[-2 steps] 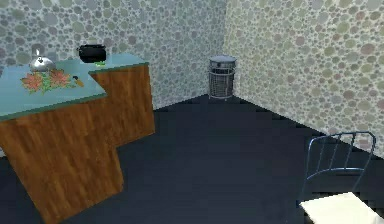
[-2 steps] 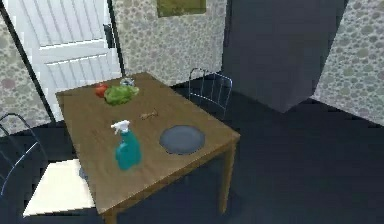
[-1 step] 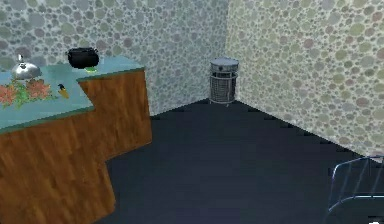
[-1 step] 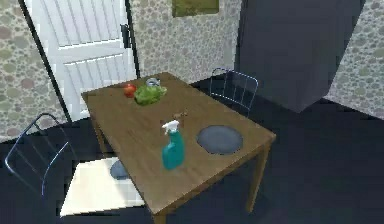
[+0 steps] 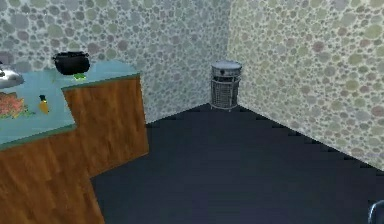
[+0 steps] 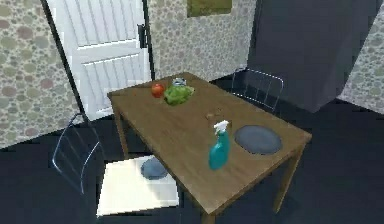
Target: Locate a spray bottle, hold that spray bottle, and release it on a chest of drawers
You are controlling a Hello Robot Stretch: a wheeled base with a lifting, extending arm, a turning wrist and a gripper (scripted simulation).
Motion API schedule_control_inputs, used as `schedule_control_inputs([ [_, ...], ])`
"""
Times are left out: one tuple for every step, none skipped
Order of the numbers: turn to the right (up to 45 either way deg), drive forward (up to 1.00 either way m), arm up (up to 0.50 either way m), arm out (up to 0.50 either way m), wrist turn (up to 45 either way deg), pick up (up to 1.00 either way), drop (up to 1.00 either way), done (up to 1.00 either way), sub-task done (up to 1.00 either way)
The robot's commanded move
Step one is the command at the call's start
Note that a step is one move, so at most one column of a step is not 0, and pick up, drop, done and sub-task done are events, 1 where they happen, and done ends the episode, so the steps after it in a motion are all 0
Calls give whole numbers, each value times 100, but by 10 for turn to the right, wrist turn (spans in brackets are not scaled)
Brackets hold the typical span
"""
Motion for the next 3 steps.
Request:
schedule_control_inputs([
  [-450,0,0,0,0,0,0,0,0],
  [-360,0,0,0,0,0,0,0,0],
  [0,5,0,0,0,0,0,0,0],
])
